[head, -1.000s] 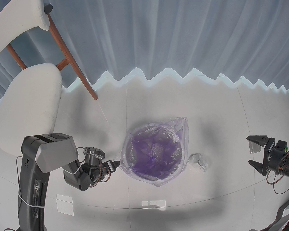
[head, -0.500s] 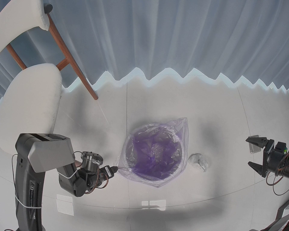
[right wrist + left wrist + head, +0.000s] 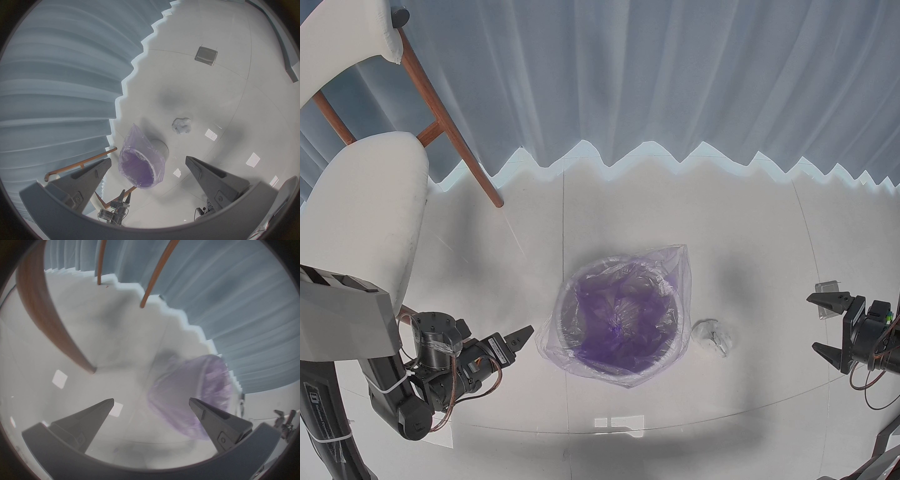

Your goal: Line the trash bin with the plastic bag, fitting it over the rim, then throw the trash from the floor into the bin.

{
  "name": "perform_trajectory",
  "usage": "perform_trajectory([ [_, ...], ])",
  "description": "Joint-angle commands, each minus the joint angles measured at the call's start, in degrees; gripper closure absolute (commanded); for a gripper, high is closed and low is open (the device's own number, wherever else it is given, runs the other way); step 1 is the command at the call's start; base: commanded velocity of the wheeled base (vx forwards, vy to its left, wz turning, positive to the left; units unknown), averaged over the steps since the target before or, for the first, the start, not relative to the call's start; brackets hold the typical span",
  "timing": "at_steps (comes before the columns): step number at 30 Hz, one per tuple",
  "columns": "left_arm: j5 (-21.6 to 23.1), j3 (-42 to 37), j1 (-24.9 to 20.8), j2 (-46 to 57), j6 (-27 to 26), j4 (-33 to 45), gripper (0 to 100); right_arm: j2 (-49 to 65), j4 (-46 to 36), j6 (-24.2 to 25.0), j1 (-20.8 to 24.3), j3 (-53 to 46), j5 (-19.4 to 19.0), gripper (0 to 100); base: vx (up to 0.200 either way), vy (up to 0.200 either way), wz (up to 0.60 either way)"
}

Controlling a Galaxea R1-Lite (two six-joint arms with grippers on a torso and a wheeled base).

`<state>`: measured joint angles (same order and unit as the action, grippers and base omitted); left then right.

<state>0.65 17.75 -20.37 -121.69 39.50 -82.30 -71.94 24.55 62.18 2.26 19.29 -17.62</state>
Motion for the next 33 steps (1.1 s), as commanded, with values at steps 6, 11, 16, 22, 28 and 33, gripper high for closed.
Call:
perform_trajectory([
  [6, 2.87, 16.35, -4.77, 2.95, -6.63, 19.90, 0, -0.13, 0.06, 0.13, 0.03, -0.48, 0.04, 0, 0.000, 0.000, 0.00],
  [11, 2.52, 25.14, -6.44, 3.91, -6.98, 33.43, 0, -0.05, 0.15, 0.13, 0.03, -1.27, 0.04, 0, 0.000, 0.000, 0.00],
  [16, 1.90, 34.28, -8.55, 3.30, -9.53, 44.51, 0, -0.05, 0.15, 0.22, 0.03, -1.88, 0.04, 0, 0.000, 0.000, 0.00],
  [22, 1.02, 39.73, -9.95, 0.57, -10.58, 51.71, 0, 0.04, 0.23, 0.22, 0.03, -2.67, 0.04, 0, 0.000, 0.000, 0.00],
  [28, -1.53, 44.04, -9.60, -4.26, -11.55, 54.35, 0, -0.05, 0.23, 0.31, 0.03, -2.76, 0.04, 0, 0.000, 0.000, 0.00],
  [33, -5.22, 45.62, -9.42, -7.42, -11.64, 54.35, 0, 0.04, 0.32, 1.36, 0.03, -3.29, 0.04, 0, 0.000, 0.000, 0.00],
])
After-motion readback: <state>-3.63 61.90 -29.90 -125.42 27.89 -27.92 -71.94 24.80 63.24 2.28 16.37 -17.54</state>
